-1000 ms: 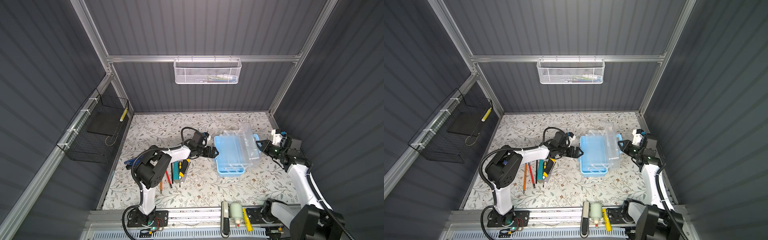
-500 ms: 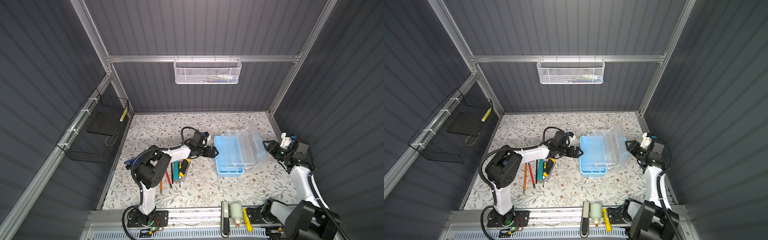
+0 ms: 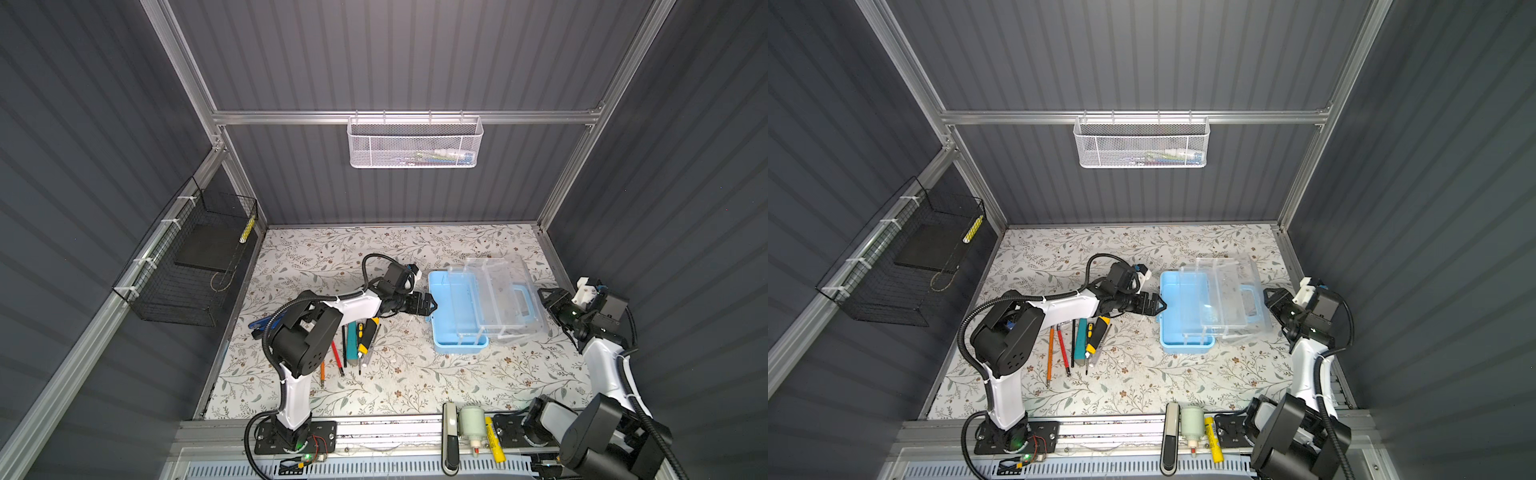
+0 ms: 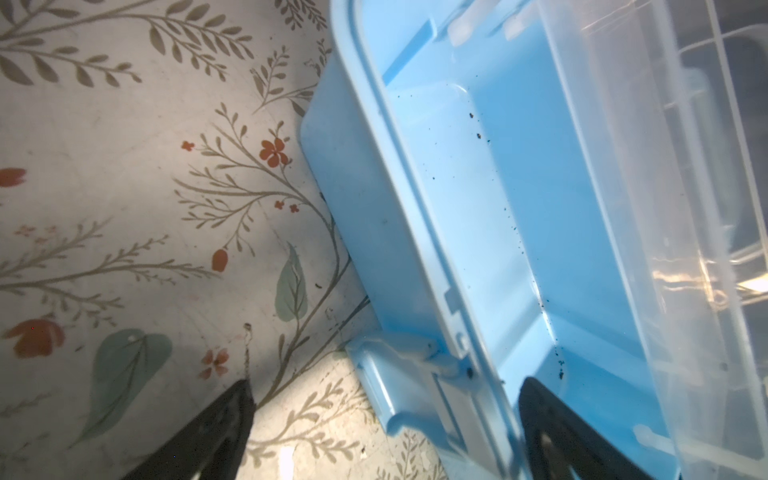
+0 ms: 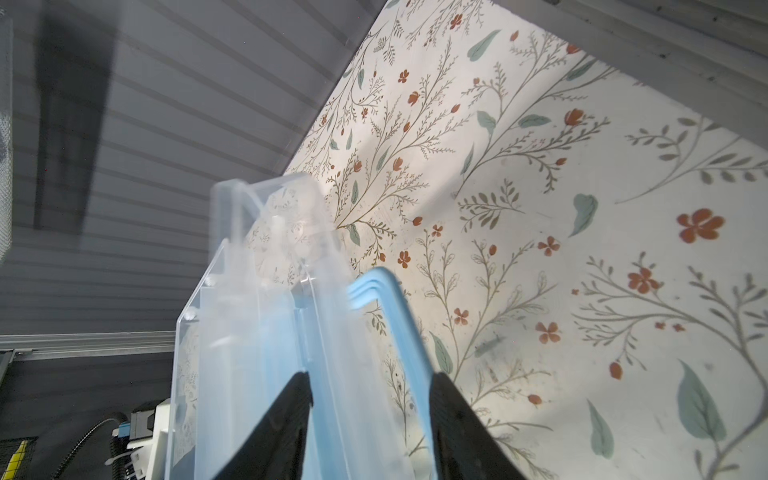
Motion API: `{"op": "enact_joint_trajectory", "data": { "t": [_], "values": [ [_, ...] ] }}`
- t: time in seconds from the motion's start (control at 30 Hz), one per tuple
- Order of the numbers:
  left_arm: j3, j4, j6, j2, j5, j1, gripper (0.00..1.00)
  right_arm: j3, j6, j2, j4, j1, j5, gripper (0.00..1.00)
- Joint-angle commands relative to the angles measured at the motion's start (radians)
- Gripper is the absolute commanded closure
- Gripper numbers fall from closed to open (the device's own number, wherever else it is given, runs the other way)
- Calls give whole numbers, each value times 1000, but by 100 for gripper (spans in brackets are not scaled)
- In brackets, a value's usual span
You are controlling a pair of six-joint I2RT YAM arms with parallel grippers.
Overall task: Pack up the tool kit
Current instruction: 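Open the right gripper to release the lid and draw it back, then move the right gripper over the screwdrivers while the left gripper moves above the hex keys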
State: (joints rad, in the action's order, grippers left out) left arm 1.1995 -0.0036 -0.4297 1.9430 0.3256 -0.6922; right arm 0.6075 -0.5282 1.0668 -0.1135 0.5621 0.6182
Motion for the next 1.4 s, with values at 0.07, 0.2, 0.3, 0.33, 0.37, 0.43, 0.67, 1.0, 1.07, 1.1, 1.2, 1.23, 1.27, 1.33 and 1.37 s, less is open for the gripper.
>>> {"op": "enact_joint_trajectory", "data": {
  "t": [0.07, 0.2, 0.3, 0.33, 0.37, 0.43, 0.67, 1.0, 1.07, 1.1, 1.2, 1.23, 1.27, 1.33, 1.37],
  "values": [
    [-53, 3, -4, -20, -8, 8, 1, -35, -30, -11, 36, 44, 13, 52],
    [-53, 18, 3, -28, -3, 8, 1, -33, -26, -8, 37, 55, 13, 54],
    [-28, 6, 22, -42, -9, 8, 1, 6, 2, -28, -16, 54, 17, 54],
    [-12, -4, 38, -50, -14, 8, 1, 25, 16, -47, -43, 50, 10, 54],
    [4, -15, 49, -59, -23, 8, 1, 43, 30, -65, -70, 47, 1, 54],
    [39, -39, 73, -86, -51, 8, 1, 93, 76, -117, -149, 17, -41, 53],
    [34, -195, 140, -283, -344, 74, 1, 287, 178, -172, -384, -435, -330, 51],
    [-255, -311, 135, -681, -484, 421, 1, 533, 27, 287, -430, -1218, -542, 44],
    [-310, -303, 137, -734, -488, 465, 1, 588, -4, 395, -428, -1313, -536, 42],
    [-338, -296, 138, -755, -487, 482, 1, 614, -18, 450, -421, -1352, -516, 41],
    [-427, -244, 148, -798, -483, 505, 1, 655, -61, 573, -386, -1425, -475, 38],
    [-460, -218, 153, -809, -480, 507, 1, 665, -72, 609, -381, -1439, -463, 37],
    [-489, -202, 149, -819, -482, 508, 1, 673, -83, 637, -369, -1449, -454, 36],
    [-564, -137, 152, -844, -463, 508, 1, 691, -88, 696, -347, -1466, -442, 36],
    [-592, -113, 163, -855, -453, 508, 1, 697, -90, 721, -334, -1472, -440, 36]
  ]
}}
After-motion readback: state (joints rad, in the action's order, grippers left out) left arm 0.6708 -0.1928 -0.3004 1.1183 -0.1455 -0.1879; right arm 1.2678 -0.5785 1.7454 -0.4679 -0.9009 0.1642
